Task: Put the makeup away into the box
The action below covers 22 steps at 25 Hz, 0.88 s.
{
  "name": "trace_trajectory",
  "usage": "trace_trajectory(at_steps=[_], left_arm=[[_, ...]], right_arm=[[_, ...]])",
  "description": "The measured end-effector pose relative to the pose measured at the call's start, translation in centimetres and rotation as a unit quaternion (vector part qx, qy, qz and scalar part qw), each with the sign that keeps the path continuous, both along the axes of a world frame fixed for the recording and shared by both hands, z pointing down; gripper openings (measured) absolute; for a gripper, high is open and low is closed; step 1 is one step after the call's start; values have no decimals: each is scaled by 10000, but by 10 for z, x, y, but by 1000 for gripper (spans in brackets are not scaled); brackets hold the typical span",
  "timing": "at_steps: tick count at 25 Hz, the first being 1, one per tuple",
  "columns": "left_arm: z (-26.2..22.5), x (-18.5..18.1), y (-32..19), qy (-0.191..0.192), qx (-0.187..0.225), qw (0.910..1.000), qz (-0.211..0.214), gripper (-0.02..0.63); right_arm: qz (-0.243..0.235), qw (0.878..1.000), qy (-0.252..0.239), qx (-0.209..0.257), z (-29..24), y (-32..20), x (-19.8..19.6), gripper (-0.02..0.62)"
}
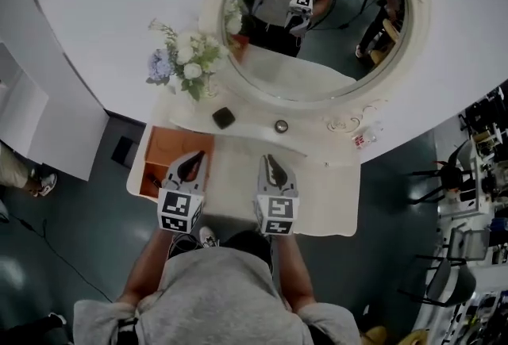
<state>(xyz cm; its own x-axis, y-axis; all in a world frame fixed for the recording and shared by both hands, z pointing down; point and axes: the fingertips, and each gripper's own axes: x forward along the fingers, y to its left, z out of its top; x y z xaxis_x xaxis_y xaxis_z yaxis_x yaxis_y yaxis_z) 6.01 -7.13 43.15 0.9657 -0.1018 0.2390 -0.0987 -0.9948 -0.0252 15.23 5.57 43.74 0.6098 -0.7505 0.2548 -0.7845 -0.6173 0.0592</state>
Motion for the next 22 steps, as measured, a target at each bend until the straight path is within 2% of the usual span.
trace_trajectory(at_steps=[7, 15, 22], left_arm=[[1, 16, 23, -58, 25, 9996, 274, 0], [1, 40, 37, -86, 56, 9991, 420, 0], [4, 78, 46, -97, 35, 9990, 435, 0]], right_arm=[[267, 9996, -14, -39, 4, 27, 11, 18], [271, 9996, -61, -21, 6, 36, 29, 18], [213, 9996, -94, -130, 14, 42, 66, 18]])
